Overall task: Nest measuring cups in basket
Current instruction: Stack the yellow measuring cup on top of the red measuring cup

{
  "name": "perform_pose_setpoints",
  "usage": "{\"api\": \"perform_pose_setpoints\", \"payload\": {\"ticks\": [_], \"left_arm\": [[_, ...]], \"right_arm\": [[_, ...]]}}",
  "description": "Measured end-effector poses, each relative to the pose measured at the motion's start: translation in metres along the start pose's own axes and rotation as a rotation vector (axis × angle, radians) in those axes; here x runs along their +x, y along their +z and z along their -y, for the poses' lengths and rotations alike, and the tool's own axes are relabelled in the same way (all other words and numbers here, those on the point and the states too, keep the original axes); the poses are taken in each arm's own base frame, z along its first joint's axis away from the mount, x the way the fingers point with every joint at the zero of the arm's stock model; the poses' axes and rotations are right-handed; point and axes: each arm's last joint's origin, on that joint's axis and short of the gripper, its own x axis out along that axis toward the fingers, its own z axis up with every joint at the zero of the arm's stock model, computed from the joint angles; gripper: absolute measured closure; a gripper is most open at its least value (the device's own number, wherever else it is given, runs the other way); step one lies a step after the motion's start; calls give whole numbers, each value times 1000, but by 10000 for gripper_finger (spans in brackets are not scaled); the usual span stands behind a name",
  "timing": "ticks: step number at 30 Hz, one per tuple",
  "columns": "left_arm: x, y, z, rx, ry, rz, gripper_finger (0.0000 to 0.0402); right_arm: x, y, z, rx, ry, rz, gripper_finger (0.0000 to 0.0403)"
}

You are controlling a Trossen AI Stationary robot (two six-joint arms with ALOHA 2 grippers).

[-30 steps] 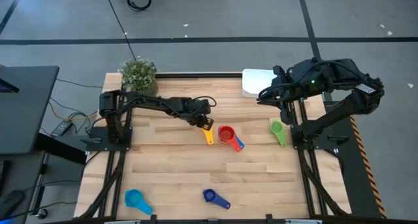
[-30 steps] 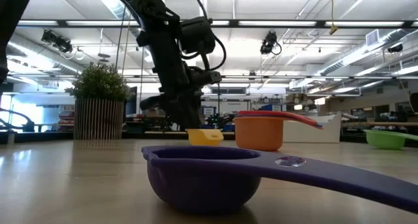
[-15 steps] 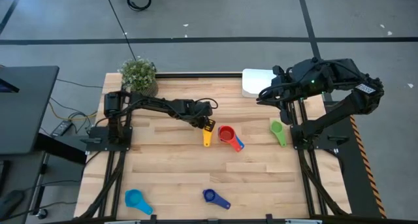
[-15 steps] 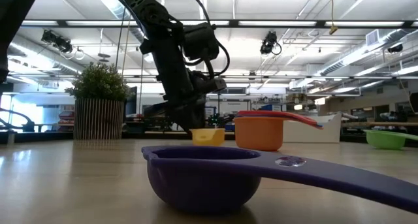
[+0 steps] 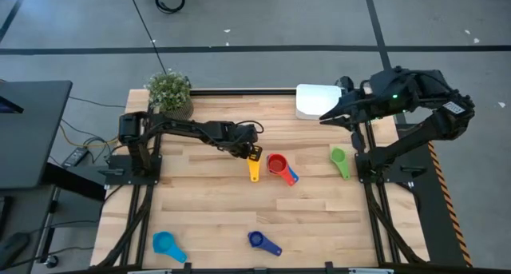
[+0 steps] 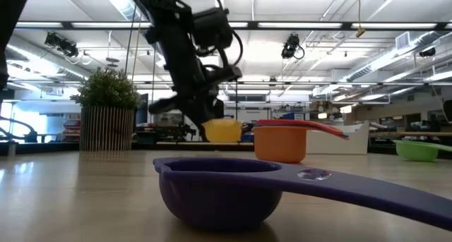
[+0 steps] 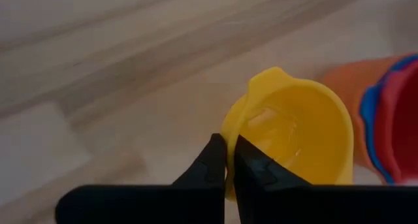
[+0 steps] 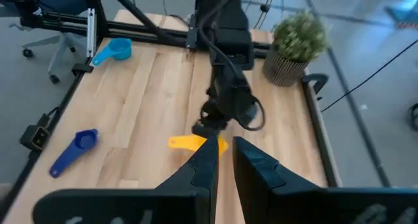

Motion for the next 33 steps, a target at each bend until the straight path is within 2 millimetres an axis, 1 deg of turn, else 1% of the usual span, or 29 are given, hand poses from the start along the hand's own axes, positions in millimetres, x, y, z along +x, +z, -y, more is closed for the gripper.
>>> {"api": "perform_pose_setpoints", "payload": {"ticks": [4, 8, 12, 16, 20, 23, 26, 28, 33], "left_arm": [[-29, -5, 7, -38, -4, 15, 391], [-60, -13, 22, -86, -22, 31, 391], [-88, -25, 46, -144, -62, 77, 391], [-110, -38, 70, -147, -123, 139, 391], [-126, -48, 83, -176, -134, 215, 391], [-129, -54, 90, -215, -151, 264, 391], [-123, -61, 99, -289, -186, 298, 391], [-113, -65, 103, -337, -188, 310, 391], [-75, -67, 113, -445, -197, 302, 391]], "right_arm": [[-13, -4, 3, -3, -77, 20, 351], [-20, -6, 5, -12, -126, 31, 351], [-19, -6, 6, -21, -167, 20, 351], [-17, -6, 6, -64, -179, 7, 351], [-17, -5, 7, -68, -198, 6, 351], [-17, -6, 8, -54, -234, 2, 351], [-17, -5, 9, -48, -273, -1, 351], [-17, -5, 10, -47, -298, -6, 351], [-17, -5, 11, -45, -339, -11, 351]]}}
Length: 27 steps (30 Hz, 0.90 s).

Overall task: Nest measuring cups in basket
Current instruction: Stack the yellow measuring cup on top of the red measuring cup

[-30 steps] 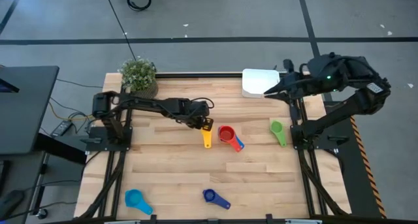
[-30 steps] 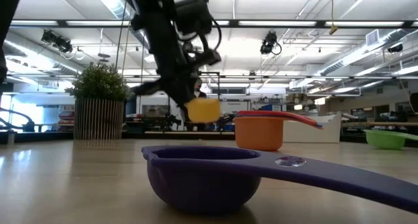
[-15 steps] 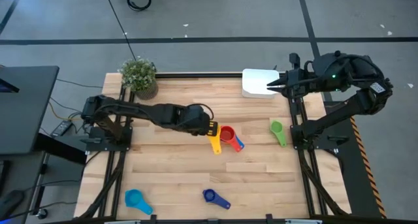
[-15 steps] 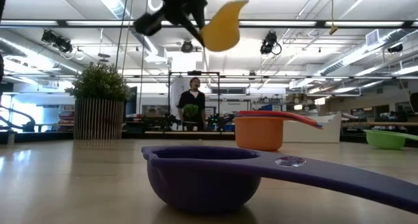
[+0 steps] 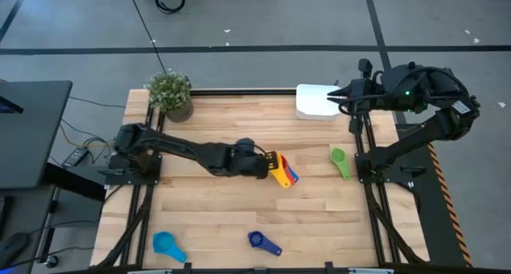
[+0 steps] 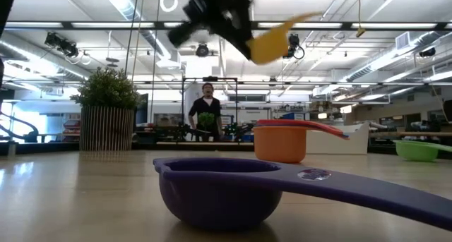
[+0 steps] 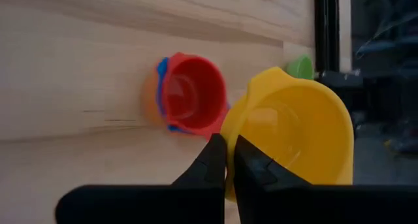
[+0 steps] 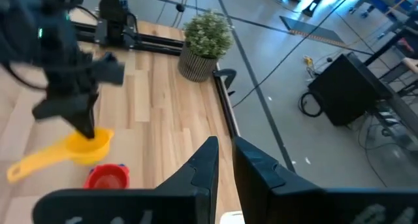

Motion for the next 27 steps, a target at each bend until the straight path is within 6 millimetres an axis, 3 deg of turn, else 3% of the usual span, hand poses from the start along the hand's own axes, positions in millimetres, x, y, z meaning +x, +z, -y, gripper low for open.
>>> {"api": "perform_pose_setpoints", "payload": {"ticks": [7, 17, 27], "left_arm": [[38, 0, 0, -55, -14, 10, 391], [42, 4, -5, -52, 40, 6, 391], [73, -7, -17, -45, 102, -43, 391]], "right_arm": [[0, 0, 0, -11, -14, -2, 351], [0, 0, 0, -26, -14, -2, 351], [-1, 0, 1, -35, -14, -1, 351]]}}
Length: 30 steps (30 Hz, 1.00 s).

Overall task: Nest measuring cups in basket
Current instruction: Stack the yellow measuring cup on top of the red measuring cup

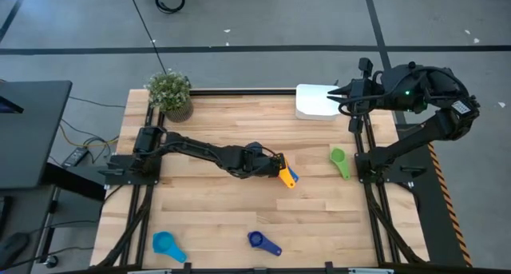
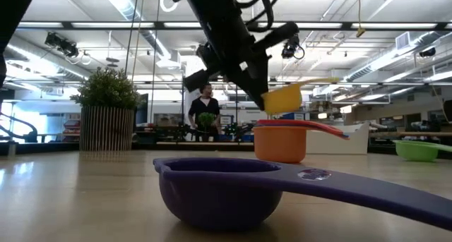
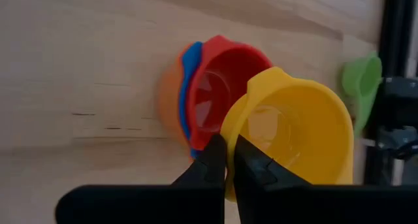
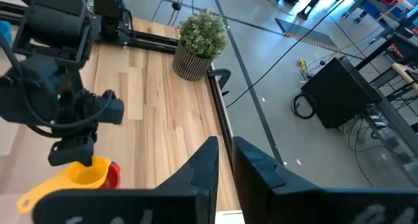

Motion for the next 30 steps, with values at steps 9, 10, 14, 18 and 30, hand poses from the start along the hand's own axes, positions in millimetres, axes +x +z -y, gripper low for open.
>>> {"api": "perform_pose_setpoints", "payload": {"ticks": [9, 10, 14, 18, 30], "left_arm": [[12, 8, -2, -10, 33, -33, 388], [14, 9, -2, -9, 41, -42, 383], [18, 10, -3, 10, 54, -82, 370], [19, 10, -3, 6, 47, -83, 368], [20, 10, -1, 51, 26, -88, 365]], "right_arm": [[0, 1, 0, -14, 5, 7, 351], [0, 1, 0, -14, 6, 7, 351], [0, 1, 0, -14, 6, 7, 351], [0, 1, 0, -15, 6, 7, 351], [0, 0, 0, -40, 6, 7, 351]]}}
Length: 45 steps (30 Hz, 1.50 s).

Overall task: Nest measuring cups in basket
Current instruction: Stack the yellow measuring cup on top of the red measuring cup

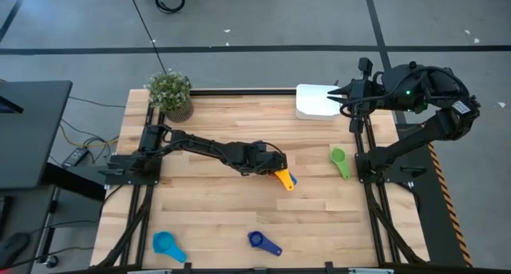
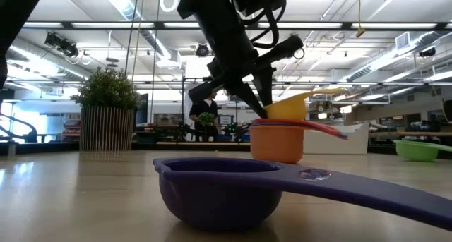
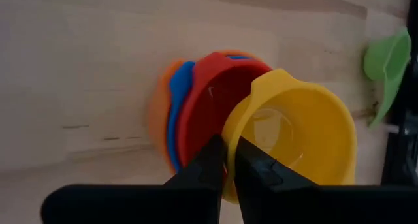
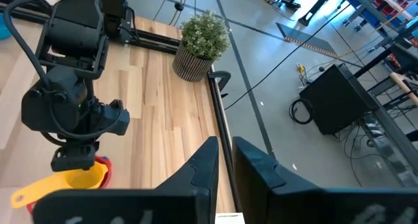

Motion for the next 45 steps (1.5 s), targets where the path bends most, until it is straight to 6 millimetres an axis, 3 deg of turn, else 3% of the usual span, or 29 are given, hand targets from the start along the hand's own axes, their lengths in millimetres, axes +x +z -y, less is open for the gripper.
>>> {"api": "perform_pose_setpoints", "payload": {"ticks": [10, 21, 34, 40, 45], "left_arm": [[0, -1, -5, -14, 56, -29, 390], [1, 7, -1, 67, 26, -103, 316], [-46, 17, 1, 67, 53, -104, 311], [-65, -3, 6, 140, -16, -148, 311], [-81, -28, 1, 276, -24, -195, 311]], "right_arm": [[0, 0, 0, 0, 0, 0, 351], [0, 0, 0, 0, 1, 0, 351], [0, -1, 0, 0, 9, -7, 351], [1, -4, -7, 58, 188, -23, 351], [6, -9, -10, 164, 224, -117, 351]]}}
